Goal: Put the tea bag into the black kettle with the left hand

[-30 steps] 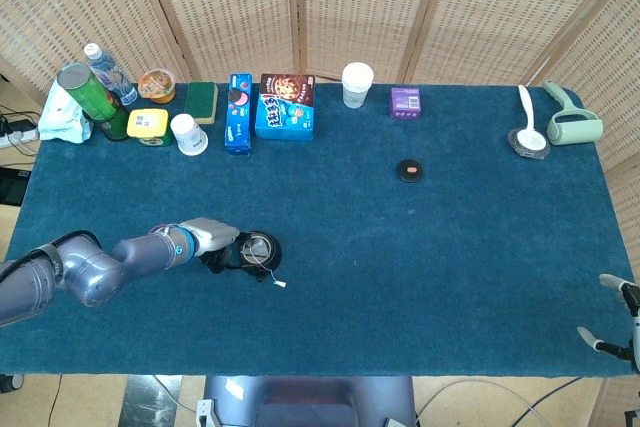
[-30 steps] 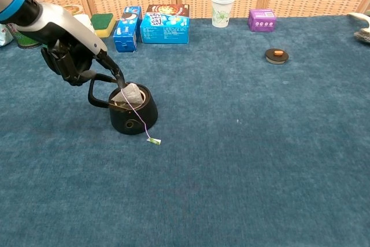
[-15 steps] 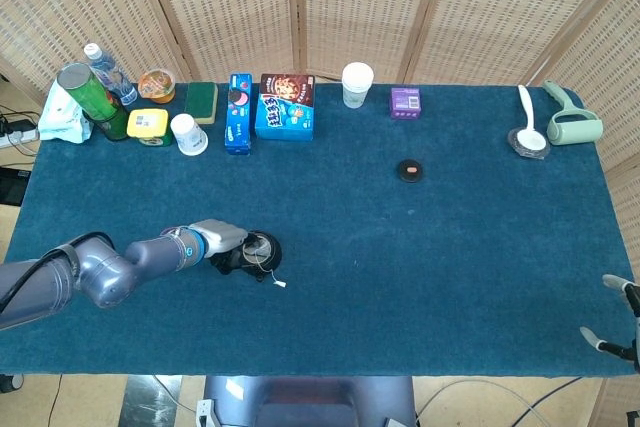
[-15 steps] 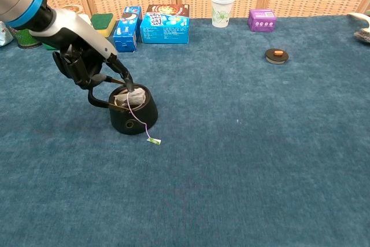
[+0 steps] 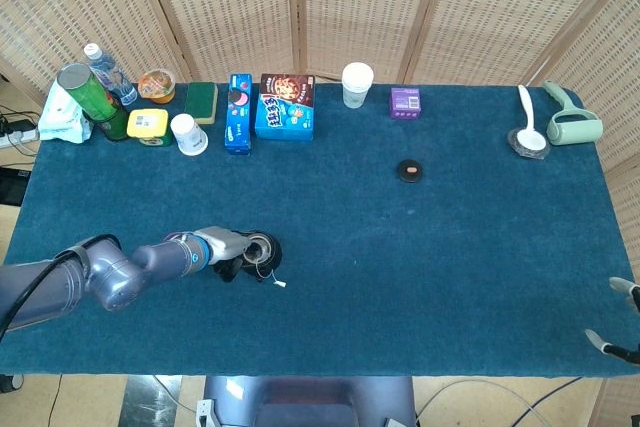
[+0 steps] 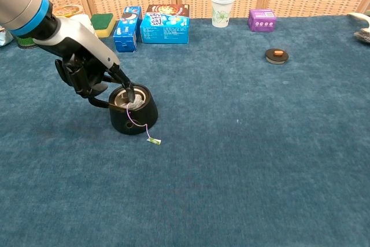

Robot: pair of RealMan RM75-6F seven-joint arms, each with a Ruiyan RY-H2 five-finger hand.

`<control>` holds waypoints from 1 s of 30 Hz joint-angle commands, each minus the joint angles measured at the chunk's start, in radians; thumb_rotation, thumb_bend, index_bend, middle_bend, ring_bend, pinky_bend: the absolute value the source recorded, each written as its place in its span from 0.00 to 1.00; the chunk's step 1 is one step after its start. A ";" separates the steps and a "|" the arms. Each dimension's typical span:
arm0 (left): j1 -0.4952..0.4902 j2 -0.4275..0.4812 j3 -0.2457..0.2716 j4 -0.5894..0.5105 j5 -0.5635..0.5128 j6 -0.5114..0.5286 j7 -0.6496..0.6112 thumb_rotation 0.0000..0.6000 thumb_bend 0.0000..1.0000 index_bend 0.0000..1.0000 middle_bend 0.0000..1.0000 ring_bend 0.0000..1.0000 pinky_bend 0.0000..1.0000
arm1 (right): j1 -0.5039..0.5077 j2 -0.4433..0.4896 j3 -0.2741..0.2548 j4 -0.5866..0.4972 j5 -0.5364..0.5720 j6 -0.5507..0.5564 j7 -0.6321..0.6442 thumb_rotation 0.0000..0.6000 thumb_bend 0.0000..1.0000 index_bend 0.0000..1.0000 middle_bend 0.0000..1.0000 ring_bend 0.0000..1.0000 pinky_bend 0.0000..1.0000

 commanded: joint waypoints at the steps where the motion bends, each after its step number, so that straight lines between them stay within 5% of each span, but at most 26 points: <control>1: 0.000 0.014 -0.005 -0.011 -0.001 0.018 -0.008 1.00 1.00 0.10 1.00 1.00 1.00 | -0.001 0.001 0.000 0.000 0.000 0.000 0.001 1.00 0.16 0.25 0.29 0.34 0.36; 18: 0.052 0.077 -0.068 -0.064 0.037 0.048 -0.006 1.00 1.00 0.10 1.00 1.00 1.00 | -0.005 0.006 0.001 -0.008 0.002 0.002 -0.003 1.00 0.15 0.25 0.29 0.34 0.36; 30: 0.036 0.009 -0.039 -0.001 0.033 0.016 -0.006 1.00 1.00 0.10 1.00 1.00 1.00 | -0.010 0.004 0.001 0.001 0.008 -0.004 0.004 1.00 0.15 0.25 0.29 0.34 0.36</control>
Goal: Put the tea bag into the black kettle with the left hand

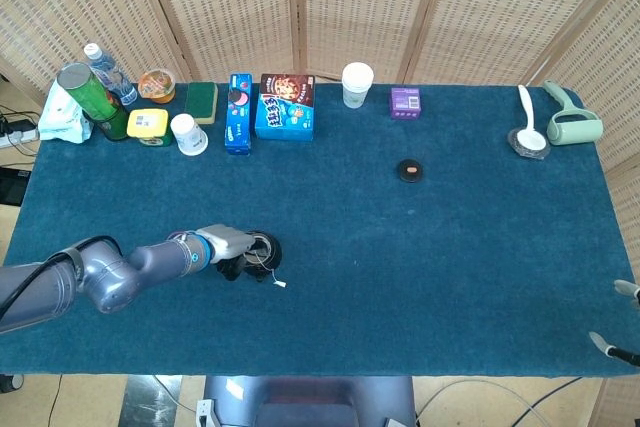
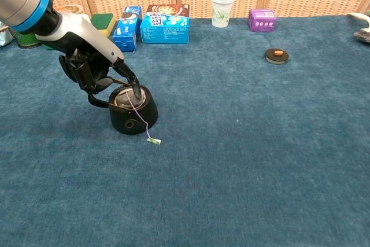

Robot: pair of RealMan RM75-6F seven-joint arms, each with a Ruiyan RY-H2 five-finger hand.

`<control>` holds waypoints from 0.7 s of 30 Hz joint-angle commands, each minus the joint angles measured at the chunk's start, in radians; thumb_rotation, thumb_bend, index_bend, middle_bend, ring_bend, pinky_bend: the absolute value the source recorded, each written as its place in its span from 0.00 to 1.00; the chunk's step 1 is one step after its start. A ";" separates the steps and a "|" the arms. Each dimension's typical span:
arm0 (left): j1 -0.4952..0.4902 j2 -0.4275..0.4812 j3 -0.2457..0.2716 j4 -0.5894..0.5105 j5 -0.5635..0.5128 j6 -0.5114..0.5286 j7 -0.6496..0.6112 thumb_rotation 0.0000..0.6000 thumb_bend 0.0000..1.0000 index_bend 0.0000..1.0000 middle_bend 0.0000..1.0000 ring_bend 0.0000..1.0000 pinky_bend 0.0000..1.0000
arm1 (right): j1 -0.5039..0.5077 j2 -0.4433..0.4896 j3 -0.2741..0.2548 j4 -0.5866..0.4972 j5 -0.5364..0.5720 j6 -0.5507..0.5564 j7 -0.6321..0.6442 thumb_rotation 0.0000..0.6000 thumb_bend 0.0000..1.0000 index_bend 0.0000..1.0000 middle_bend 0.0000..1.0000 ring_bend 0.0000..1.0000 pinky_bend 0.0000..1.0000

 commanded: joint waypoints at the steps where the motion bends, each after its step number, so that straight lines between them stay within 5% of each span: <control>1: -0.008 -0.008 0.012 0.009 -0.005 0.001 -0.002 1.00 1.00 0.10 1.00 1.00 1.00 | -0.001 0.000 0.000 0.001 0.000 0.000 0.001 1.00 0.15 0.25 0.29 0.34 0.36; 21: -0.039 -0.058 0.042 0.050 -0.025 -0.003 -0.024 1.00 1.00 0.10 1.00 1.00 1.00 | -0.009 -0.002 0.004 0.005 0.009 -0.002 0.007 1.00 0.15 0.25 0.29 0.34 0.36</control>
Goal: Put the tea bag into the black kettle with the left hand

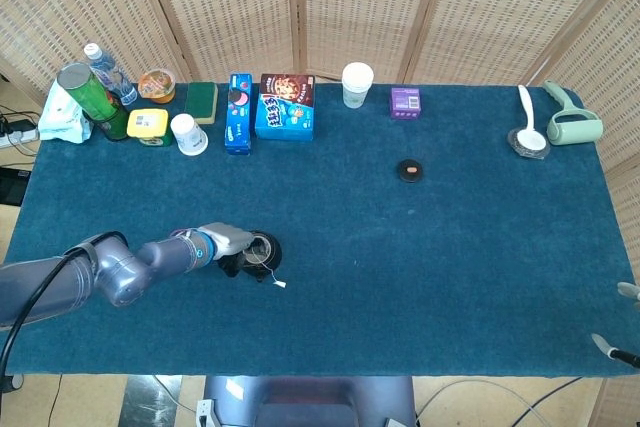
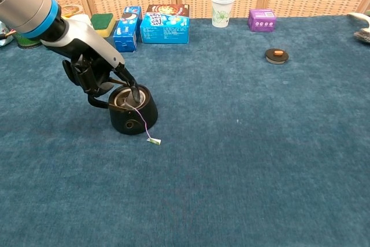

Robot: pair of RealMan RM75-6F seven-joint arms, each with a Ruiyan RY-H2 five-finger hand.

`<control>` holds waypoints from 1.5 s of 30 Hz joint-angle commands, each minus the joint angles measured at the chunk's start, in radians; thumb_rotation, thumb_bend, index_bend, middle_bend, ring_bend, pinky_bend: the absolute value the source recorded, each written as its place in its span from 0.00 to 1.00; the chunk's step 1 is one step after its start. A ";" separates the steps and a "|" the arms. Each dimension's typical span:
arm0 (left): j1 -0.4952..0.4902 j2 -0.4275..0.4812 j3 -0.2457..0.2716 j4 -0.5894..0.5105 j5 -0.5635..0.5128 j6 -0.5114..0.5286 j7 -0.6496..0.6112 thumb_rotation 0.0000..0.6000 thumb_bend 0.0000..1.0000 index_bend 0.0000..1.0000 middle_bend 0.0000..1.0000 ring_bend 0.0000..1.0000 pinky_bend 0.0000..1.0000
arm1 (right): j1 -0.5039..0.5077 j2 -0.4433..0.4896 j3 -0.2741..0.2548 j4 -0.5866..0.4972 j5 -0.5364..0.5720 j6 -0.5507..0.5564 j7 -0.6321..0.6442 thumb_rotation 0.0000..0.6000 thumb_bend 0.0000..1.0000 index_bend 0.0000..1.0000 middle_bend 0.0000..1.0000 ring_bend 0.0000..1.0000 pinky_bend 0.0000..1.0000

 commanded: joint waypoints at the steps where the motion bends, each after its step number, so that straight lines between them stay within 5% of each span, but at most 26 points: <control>1: -0.002 0.004 -0.006 -0.011 0.003 0.006 0.000 1.00 1.00 0.10 1.00 1.00 1.00 | -0.001 -0.001 0.000 0.003 0.000 -0.001 0.002 1.00 0.15 0.25 0.29 0.34 0.36; 13: 0.047 0.089 -0.035 -0.097 0.035 0.075 0.011 1.00 1.00 0.11 1.00 1.00 1.00 | 0.001 0.003 0.005 -0.001 -0.001 -0.001 -0.001 1.00 0.15 0.25 0.29 0.34 0.36; 29: 0.325 0.244 -0.099 -0.279 0.128 0.479 0.072 1.00 0.89 0.09 1.00 0.99 0.95 | 0.027 0.028 0.014 -0.054 -0.024 0.001 -0.055 1.00 0.15 0.25 0.29 0.34 0.36; 33: 0.422 0.275 -0.092 -0.322 0.154 0.614 0.122 1.00 0.79 0.06 0.95 0.86 0.88 | 0.040 0.036 0.020 -0.075 -0.031 -0.001 -0.078 1.00 0.15 0.25 0.29 0.34 0.36; 37: 0.614 0.275 -0.073 -0.368 0.184 0.916 0.211 1.00 0.67 0.06 0.74 0.67 0.76 | 0.068 0.041 0.030 -0.113 -0.052 -0.002 -0.124 1.00 0.15 0.25 0.29 0.33 0.35; 45: 0.868 0.206 -0.073 -0.354 0.275 1.223 0.308 1.00 0.57 0.04 0.39 0.33 0.51 | 0.098 0.053 0.031 -0.169 -0.073 -0.007 -0.191 1.00 0.15 0.25 0.29 0.29 0.32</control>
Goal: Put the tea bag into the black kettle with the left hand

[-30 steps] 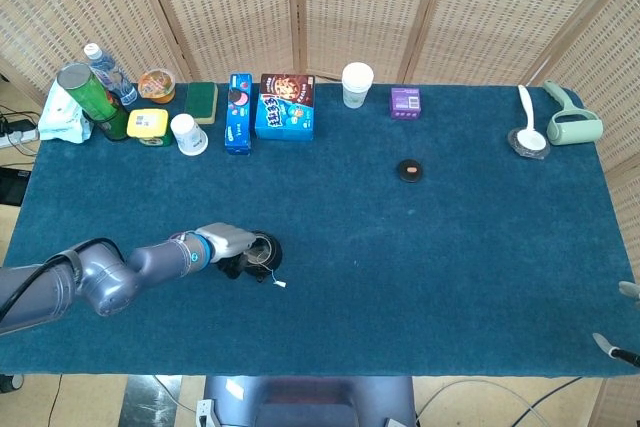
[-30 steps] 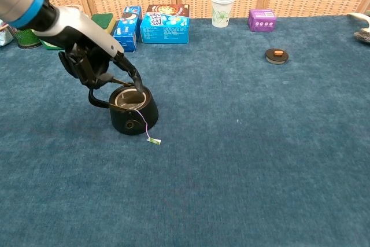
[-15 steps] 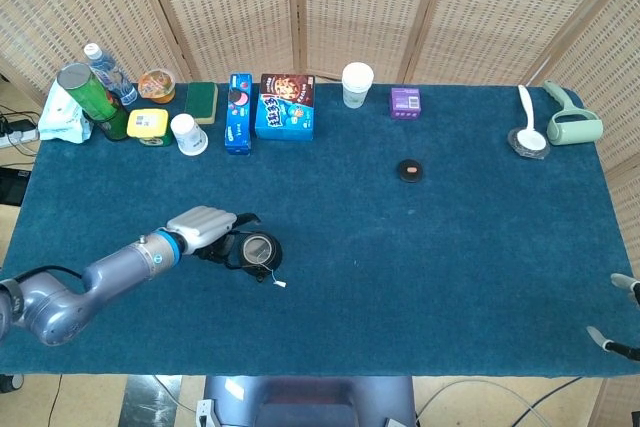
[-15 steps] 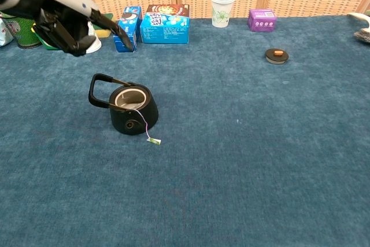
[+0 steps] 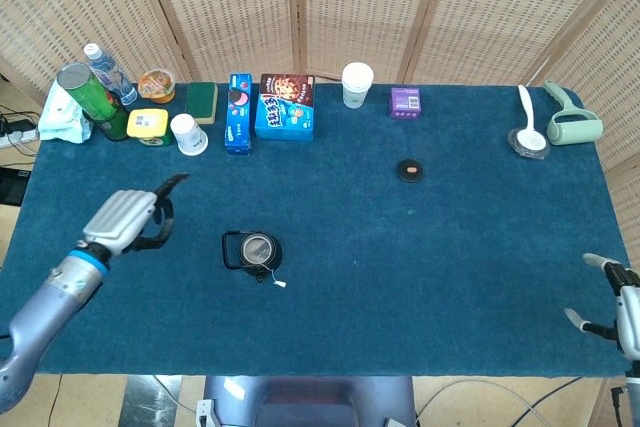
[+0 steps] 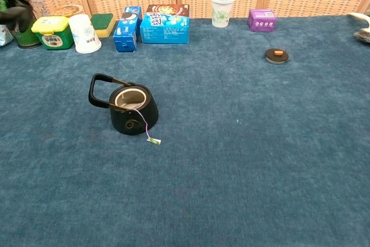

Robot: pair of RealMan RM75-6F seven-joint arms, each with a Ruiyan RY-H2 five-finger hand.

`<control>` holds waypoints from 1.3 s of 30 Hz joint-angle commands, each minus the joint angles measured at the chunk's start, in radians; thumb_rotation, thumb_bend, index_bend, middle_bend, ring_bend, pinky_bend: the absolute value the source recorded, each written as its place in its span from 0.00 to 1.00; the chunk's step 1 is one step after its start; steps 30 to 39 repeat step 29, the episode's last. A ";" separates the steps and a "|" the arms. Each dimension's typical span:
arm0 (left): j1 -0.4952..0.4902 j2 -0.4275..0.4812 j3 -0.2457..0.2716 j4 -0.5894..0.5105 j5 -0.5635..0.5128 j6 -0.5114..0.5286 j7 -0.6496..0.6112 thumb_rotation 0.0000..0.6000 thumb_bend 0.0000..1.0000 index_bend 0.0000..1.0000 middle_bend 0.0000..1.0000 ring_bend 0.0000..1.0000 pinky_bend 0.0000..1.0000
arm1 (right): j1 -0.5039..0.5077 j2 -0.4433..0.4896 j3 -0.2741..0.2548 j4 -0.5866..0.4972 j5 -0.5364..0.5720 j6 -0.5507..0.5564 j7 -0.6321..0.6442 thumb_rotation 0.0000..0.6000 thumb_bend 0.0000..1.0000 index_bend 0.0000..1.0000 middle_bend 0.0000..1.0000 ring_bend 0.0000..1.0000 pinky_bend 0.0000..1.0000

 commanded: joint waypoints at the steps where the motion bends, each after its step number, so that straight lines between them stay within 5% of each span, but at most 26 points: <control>1: 0.176 -0.044 0.009 0.004 0.089 0.188 0.091 1.00 0.57 0.04 0.38 0.31 0.50 | 0.011 0.008 0.000 -0.023 -0.013 0.000 -0.023 1.00 0.15 0.24 0.29 0.29 0.31; 6: 0.307 -0.080 0.015 0.033 0.164 0.315 0.125 1.00 0.57 0.04 0.29 0.22 0.42 | 0.024 0.018 -0.001 -0.064 -0.027 0.005 -0.069 1.00 0.15 0.24 0.28 0.27 0.29; 19: 0.561 -0.218 0.005 0.180 0.330 0.512 0.175 1.00 0.60 0.04 0.25 0.18 0.34 | 0.026 0.017 -0.010 -0.147 -0.041 0.045 -0.199 1.00 0.16 0.23 0.28 0.27 0.28; 29: 0.617 -0.245 -0.051 0.206 0.350 0.477 0.160 1.00 0.60 0.04 0.25 0.18 0.32 | 0.040 0.019 -0.006 -0.173 -0.037 0.042 -0.232 1.00 0.15 0.23 0.28 0.27 0.28; 39: 0.617 -0.245 -0.051 0.206 0.350 0.477 0.160 1.00 0.60 0.04 0.25 0.18 0.32 | 0.040 0.019 -0.006 -0.173 -0.037 0.042 -0.232 1.00 0.15 0.23 0.28 0.27 0.28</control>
